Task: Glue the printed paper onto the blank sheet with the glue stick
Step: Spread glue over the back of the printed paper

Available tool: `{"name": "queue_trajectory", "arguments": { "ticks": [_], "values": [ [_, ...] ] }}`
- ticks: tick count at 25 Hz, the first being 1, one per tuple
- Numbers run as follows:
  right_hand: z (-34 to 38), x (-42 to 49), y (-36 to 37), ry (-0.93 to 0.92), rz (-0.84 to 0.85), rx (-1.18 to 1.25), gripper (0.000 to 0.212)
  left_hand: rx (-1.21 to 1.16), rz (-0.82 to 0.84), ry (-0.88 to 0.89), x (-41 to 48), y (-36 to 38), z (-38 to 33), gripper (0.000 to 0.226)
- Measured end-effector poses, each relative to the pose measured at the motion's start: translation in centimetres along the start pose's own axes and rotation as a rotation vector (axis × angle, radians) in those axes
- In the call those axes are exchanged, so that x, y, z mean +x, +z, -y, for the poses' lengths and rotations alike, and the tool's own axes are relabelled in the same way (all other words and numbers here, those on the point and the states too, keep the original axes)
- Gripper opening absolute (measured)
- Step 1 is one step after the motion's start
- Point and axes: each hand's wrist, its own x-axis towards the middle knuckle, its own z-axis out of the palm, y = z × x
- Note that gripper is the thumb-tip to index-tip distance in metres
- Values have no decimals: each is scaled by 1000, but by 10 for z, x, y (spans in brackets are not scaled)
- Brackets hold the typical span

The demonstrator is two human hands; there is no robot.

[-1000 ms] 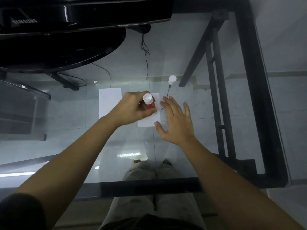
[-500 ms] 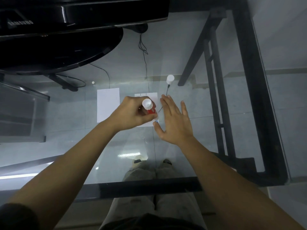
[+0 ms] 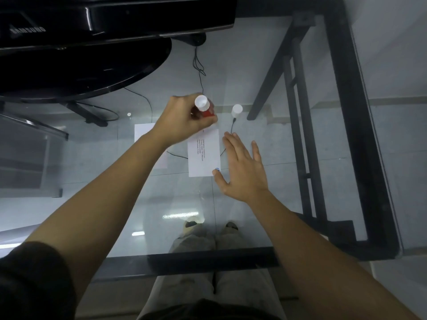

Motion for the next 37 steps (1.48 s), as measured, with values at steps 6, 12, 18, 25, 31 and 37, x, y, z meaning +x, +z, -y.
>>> {"name": "queue_trajectory", "arguments": {
  "ticks": [6,12,18,25,31,37],
  "values": [
    [0,0,0,-22,-4,-39,73,4,78,-9,-57,1,8,24],
    [-1,1,3,-24,-8,-36,73,55,-10,-55,-24,-8,17,24],
    [0,1,3,-28,-29,-56,72,13,54,-50,-55,-2,22,22],
    [-1,0,4,-32,-25,-30,73,-14,-87,-62,-42,-18,25,20],
    [-1,1,5,-28,-11,-87,72,-60,179,-27,-92,-1,20,23],
    [-2,2,2,-39,-8,-64,72,22,50,-4,-44,-20,29,20]
  ]
}}
